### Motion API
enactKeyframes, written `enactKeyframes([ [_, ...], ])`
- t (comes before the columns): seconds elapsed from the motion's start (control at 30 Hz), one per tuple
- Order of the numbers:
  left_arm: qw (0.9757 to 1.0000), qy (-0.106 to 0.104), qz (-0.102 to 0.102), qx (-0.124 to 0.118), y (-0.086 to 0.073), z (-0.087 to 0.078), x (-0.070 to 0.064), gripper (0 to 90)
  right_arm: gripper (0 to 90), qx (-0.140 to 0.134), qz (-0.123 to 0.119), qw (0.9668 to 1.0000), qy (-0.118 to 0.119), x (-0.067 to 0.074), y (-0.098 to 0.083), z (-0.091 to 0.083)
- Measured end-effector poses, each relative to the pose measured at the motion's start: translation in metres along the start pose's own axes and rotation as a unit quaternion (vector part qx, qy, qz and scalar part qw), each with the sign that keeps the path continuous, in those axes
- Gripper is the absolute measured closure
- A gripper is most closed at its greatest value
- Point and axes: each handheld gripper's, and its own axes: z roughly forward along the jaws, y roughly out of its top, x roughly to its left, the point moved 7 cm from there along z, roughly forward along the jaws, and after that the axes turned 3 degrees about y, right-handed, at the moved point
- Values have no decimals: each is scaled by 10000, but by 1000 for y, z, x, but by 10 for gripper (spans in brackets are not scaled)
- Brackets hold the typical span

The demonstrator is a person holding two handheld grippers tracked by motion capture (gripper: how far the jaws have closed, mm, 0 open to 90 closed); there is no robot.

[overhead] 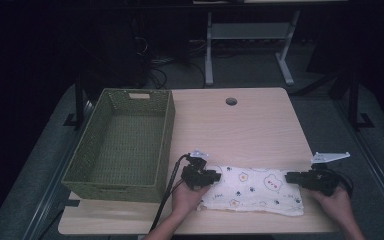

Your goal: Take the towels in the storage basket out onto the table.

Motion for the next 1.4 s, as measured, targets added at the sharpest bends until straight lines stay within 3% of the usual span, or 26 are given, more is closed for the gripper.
enactKeyframes([
  [0.13,10000,-26,-70,-39,6,5,1,695,748,35,40,10000,34,-4,2,0],
  [0.23,9999,-61,-5,-156,11,2,0,685,724,-6,41,9999,122,-2,7,-2],
  [0.37,9992,-59,-90,-384,21,-4,5,682,709,-237,104,9997,-22,-9,17,-10],
  [0.5,9986,-14,-205,-488,27,-5,16,671,692,-195,209,9995,-168,-20,19,-11],
  [0.8,9977,146,-476,-452,26,0,39,640,665,-115,342,9991,-243,-34,13,-11],
  [0.97,9984,87,-468,-301,23,4,40,624,663,-29,357,9992,-186,-36,10,-10],
  [1.2,9980,68,-538,-329,26,6,41,584,677,42,337,9993,-139,-37,9,-10],
  [1.4,9979,10,-575,-295,26,8,41,643,735,76,274,9996,-49,-32,9,-7],
])
